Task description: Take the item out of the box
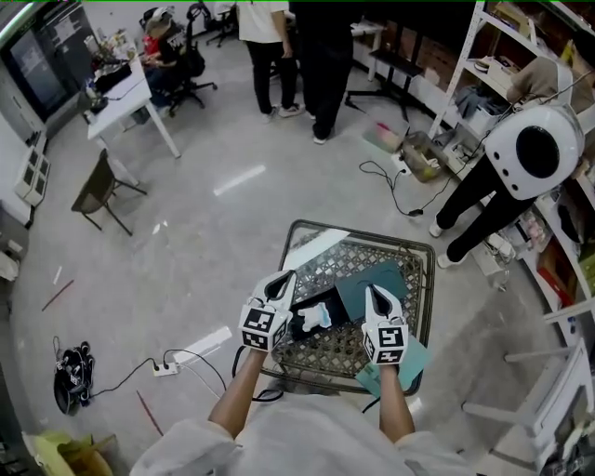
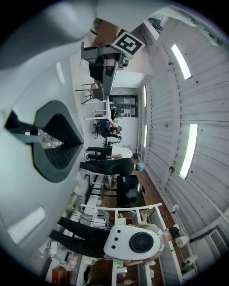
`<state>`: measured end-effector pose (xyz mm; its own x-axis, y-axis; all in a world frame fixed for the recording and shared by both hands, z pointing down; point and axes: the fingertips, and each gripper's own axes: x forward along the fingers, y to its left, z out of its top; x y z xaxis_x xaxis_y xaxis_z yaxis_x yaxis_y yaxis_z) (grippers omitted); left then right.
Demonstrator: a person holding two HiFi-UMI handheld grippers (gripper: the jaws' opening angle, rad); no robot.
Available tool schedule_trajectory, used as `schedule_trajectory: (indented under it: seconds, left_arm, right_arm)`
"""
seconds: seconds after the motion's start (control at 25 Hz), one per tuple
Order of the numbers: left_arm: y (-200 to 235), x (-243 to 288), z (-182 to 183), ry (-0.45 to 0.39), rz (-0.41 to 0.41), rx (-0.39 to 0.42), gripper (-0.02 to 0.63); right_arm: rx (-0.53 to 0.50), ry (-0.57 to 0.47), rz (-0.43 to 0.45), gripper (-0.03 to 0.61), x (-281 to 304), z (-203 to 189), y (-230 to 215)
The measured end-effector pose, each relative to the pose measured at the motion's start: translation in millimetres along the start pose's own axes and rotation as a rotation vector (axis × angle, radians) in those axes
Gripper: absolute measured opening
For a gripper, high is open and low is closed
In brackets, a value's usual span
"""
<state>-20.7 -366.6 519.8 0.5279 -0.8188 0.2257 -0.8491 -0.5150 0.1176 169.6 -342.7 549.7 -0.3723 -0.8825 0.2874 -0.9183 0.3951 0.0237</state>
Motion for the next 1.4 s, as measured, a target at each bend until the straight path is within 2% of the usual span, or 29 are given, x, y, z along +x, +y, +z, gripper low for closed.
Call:
schedule_trajectory:
  seconds: [0.44,0.88,1.4]
  left_arm:
    - [32.6,5.3,-28.4,0.067,-0.05,-0.005,0.005]
    - [27.9,3.1,-94.7,0.175,-0.075,-0.062,0.005]
    - [37.0,-14.9,-155.7,0.269,-0.031,-0.119,0.005]
  right_arm:
    - [0.029,0.055,-0.046,0.0,15.4,-23.5,17.5]
    - [0.075,0.177,-0.032,0.0,11.9,-87.0,35.1]
    - [0.122,0.294,0.023,0.0,9.7,-148.5,62.9]
